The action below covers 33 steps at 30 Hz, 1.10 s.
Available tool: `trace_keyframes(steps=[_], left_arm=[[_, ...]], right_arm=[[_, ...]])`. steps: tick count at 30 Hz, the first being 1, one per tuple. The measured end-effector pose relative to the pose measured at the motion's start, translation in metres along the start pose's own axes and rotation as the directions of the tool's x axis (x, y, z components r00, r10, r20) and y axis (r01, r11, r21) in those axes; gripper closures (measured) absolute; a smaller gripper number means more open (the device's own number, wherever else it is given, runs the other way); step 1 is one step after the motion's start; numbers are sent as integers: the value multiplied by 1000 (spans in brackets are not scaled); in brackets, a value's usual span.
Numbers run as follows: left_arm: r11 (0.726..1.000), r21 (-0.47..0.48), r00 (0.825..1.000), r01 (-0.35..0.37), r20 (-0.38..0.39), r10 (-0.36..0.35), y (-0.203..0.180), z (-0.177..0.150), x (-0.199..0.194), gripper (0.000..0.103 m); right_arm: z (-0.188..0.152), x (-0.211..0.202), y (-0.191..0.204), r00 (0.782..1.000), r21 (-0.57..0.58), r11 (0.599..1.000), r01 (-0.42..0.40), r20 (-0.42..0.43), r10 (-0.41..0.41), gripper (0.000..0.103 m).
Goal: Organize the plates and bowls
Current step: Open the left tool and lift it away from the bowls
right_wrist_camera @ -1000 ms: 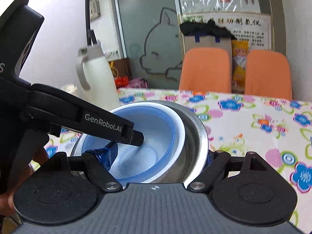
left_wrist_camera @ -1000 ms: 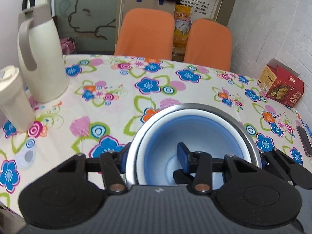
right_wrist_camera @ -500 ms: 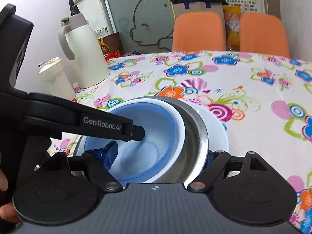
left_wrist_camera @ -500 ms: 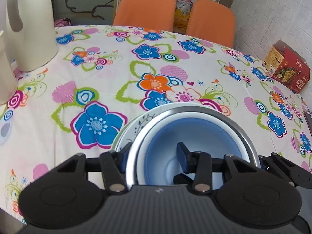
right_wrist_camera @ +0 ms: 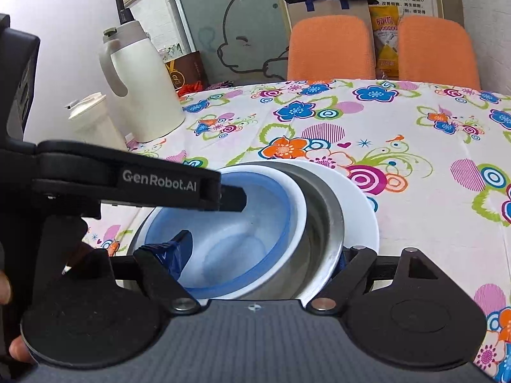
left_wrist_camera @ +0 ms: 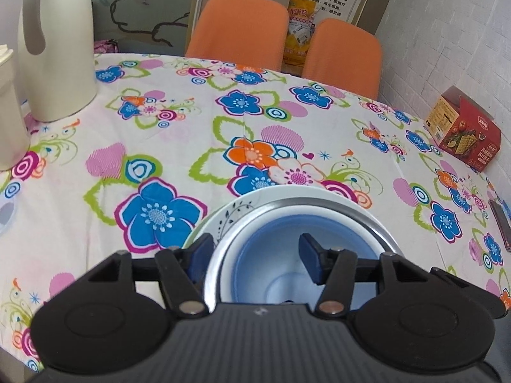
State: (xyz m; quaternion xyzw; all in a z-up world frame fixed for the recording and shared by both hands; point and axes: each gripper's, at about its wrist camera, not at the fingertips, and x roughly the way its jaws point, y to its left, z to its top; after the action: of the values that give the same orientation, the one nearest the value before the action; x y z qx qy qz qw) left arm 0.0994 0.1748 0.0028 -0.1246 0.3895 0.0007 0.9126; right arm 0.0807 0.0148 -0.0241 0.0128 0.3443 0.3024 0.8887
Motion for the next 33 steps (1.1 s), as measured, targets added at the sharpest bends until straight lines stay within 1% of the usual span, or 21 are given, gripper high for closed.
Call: trace_keyframes(steps=[1,3,4,7,11,16,19,22,26,29,33], left_arm=[[1000,0,1000,5,5,-5,0,0,-2,46],[1000,1,1000,11,21,-11,-1,1,-6,39],[1000,2,999,9,34,-9,-1,1,-8,39],[1000,13,998,-1,59,0,-3,2,-16,35],[1000,13,996,-4,93,3,-4,4,-27,30],[1000,23,994,6,110,-8,-12,4,-36,30],[999,18,991,27,128,-29,-19,2,-43,30],[999,33,987,24,157,-29,-30,-3,-51,30],[999,43,982,31,183,-38,-45,-14,-63,30],[998,56,981,43,188,-52,-56,-25,-71,30],[997,70,976,36,210,-50,-65,-40,-83,30]], right_arm=[[-1,-1,1,1000,-4,1000,3,1,-3,33],[-1,-3,0,1000,-2,1000,7,5,-7,33],[0,-5,0,1000,2,1000,16,14,-16,33],[2,-15,-2,998,3,999,35,45,-35,33],[5,-33,-11,993,37,998,45,106,-49,33],[8,-53,-25,984,83,995,56,166,-70,33],[8,-67,-34,973,110,992,66,212,-88,33],[6,-81,-43,958,138,986,95,256,-128,33],[-4,-99,-57,940,185,975,125,293,-176,33],[-14,-115,-64,927,223,964,142,313,-208,33],[-30,-134,-71,912,256,954,155,335,-238,33]])
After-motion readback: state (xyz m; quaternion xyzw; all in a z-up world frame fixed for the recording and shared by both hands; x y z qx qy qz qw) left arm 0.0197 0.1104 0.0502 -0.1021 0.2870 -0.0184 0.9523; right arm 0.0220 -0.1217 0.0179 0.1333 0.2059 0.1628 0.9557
